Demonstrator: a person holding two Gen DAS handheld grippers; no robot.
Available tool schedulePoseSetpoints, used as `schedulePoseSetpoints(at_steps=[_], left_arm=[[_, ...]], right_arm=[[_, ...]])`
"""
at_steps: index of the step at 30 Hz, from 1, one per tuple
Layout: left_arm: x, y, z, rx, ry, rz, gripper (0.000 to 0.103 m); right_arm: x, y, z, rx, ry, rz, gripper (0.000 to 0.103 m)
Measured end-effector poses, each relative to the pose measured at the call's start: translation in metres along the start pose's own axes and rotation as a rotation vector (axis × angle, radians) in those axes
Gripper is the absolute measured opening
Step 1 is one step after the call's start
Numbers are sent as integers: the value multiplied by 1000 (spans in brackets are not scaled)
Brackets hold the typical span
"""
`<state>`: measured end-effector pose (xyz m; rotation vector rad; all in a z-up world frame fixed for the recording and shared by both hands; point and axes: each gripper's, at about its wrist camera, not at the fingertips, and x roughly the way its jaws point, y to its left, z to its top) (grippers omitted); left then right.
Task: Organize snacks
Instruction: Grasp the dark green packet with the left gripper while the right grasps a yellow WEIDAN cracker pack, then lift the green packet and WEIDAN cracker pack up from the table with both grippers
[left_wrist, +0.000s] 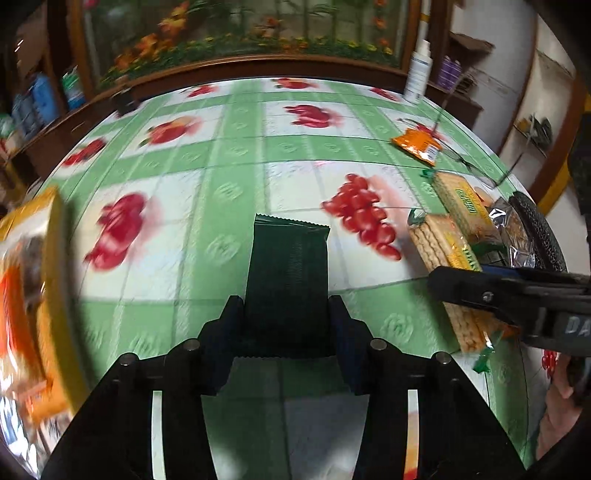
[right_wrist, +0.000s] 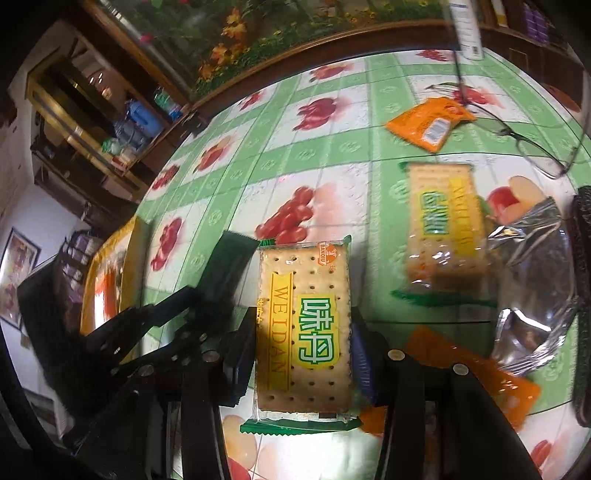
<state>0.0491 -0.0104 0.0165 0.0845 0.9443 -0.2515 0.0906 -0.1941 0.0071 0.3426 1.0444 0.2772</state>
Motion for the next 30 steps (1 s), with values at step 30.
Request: schedulePoseSetpoints(at_steps=[30], left_arm=[[-56,21,3,-9,-456,174,43]], right_arm=[[-5,42,-14,-225,-162,-159,47]])
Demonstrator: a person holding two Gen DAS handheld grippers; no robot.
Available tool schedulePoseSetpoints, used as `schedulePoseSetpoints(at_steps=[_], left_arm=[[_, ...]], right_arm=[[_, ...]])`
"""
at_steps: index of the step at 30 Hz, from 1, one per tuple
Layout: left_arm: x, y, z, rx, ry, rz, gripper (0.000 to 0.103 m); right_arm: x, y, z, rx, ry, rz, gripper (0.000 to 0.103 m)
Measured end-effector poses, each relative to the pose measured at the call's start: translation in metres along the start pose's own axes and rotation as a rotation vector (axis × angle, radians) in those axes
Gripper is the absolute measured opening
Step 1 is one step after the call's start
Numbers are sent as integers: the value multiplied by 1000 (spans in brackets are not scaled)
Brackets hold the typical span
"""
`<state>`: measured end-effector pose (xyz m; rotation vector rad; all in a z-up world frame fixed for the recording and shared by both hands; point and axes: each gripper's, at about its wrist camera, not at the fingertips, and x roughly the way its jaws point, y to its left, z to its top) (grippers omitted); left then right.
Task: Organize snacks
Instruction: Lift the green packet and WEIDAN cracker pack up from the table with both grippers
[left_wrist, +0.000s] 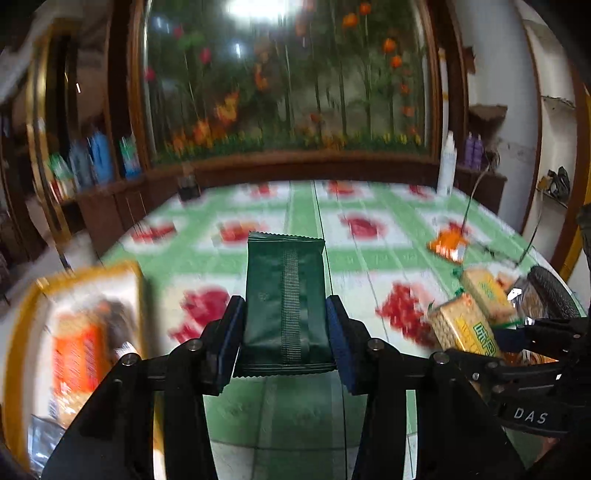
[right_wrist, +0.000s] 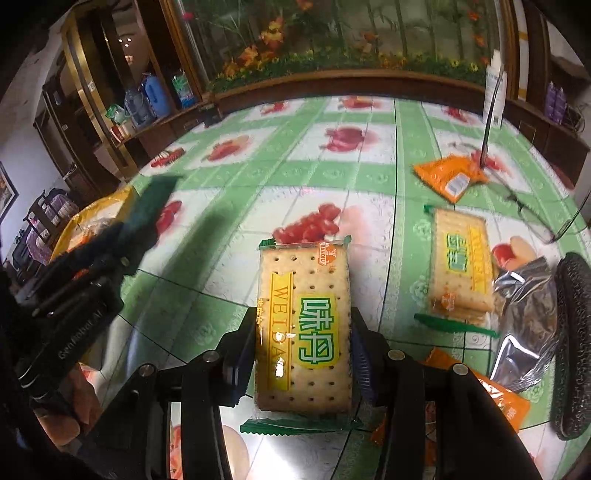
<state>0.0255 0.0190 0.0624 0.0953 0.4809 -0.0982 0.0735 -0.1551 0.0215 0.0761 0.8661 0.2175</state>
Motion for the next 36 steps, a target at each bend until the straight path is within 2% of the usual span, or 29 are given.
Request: schedulePoseSetpoints(at_steps=[5,12,28,31,36], left_arm=[[-24,-6,3,60,-167,49,43],[-46,-6,3,95,-333,67,43],[-58,-13,0,128,-402,106,43],[-61,-12,0,125,-412,107,43],[-63,-10,-1,111,-426,112,43]], right_arm=[[-20,10,1,-36,-92,-8,47],[-39,17,4,-54,-183,-16,47],[-48,21,2,-63,-229,-36,47],[-51,22,1,-72,-251,-60,47],[-66,27,-2,-93,-338,-107,47]])
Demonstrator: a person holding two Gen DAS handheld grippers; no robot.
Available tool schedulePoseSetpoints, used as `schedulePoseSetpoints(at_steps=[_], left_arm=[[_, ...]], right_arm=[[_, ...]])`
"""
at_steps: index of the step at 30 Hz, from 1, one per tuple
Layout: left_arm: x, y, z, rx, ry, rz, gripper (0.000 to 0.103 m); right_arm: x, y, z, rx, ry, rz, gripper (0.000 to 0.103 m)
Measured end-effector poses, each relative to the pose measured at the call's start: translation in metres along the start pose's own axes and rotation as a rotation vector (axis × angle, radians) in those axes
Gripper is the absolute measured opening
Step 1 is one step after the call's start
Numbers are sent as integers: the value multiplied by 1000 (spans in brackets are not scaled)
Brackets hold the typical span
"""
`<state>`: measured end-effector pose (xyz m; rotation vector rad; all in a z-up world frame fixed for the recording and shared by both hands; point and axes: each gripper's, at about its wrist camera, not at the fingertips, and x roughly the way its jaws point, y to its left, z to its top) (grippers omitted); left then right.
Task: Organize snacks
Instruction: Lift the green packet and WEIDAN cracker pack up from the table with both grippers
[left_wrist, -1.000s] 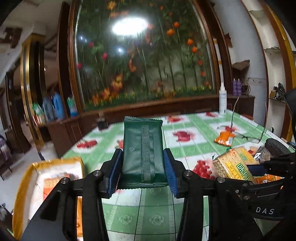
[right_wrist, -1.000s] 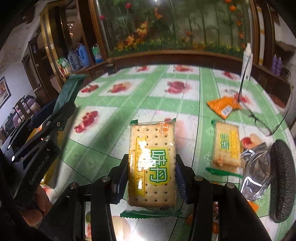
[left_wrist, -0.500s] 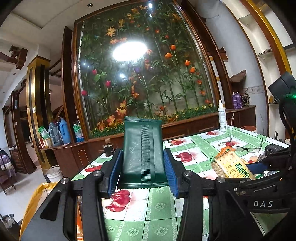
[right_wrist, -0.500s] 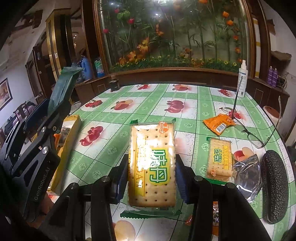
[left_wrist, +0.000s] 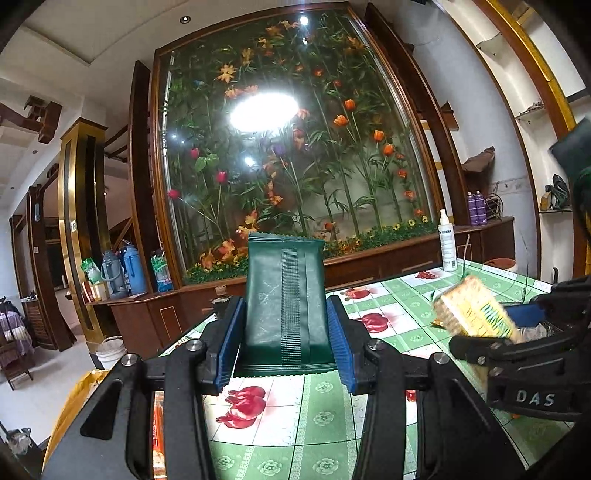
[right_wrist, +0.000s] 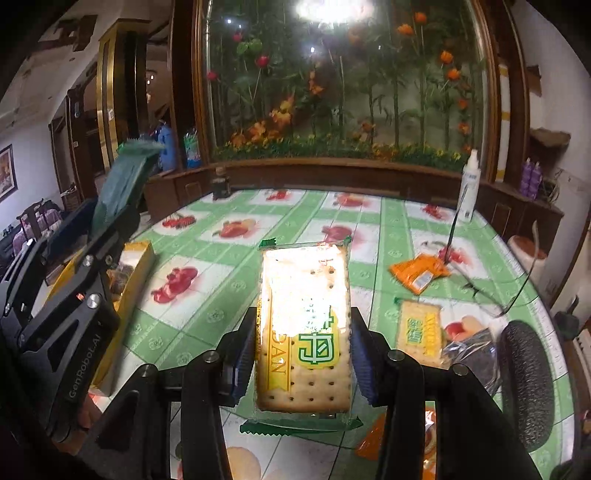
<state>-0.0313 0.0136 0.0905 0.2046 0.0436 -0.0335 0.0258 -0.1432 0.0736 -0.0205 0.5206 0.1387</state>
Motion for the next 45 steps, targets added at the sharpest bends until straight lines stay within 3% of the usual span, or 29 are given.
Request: schedulePoseSetpoints(at_steps=[14,25,45], left_arm=[[-2,9,1,-30,-23,39,43],[-2,12,0,-36,-13,49,43],[-3,14,2,-39,-27,57,43]], right_arm=[[-64,27,0,-105,-367,-188,47],[-57,24,4,-79,-298,-115,47],[-57,24,4,-78,-294,-110,47]])
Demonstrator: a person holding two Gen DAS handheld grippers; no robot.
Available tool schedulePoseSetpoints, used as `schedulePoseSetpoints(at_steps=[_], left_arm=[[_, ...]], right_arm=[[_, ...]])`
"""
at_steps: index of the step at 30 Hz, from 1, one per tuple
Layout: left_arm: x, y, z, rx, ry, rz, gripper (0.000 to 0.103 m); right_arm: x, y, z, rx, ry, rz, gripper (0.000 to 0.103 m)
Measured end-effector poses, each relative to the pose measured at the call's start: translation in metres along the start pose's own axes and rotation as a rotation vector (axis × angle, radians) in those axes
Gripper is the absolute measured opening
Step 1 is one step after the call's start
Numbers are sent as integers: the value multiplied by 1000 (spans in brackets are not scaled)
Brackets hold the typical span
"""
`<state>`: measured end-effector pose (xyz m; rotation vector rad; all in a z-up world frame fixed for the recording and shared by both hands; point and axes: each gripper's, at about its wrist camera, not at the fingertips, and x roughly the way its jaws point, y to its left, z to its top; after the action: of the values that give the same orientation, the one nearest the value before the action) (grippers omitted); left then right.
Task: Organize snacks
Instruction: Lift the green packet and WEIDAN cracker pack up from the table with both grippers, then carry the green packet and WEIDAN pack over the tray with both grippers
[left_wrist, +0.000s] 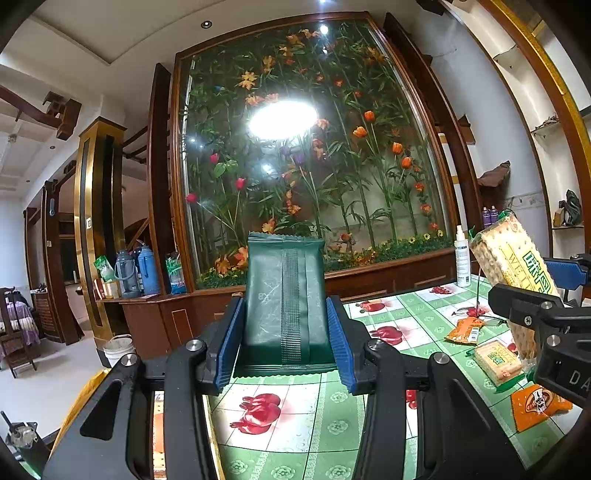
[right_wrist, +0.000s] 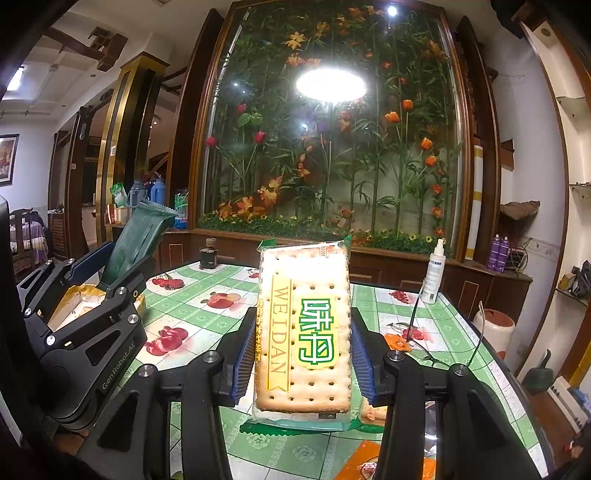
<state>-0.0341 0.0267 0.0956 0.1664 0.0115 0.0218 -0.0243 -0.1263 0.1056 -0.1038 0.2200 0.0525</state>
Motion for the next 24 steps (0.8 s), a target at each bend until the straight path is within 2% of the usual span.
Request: schedulePoseSetpoints(at_steps=[11,17,24], left_arm=[[-5,4,5,-9,-11,11,43],[-8,13,10,-44,19,24,43],[-15,49,12,-179,110,59,43]], right_arm=[[1,10,-6,-10,7,15,47],[8,6,-8,6,37,41,47],[22,6,-13,65,105,85,47]])
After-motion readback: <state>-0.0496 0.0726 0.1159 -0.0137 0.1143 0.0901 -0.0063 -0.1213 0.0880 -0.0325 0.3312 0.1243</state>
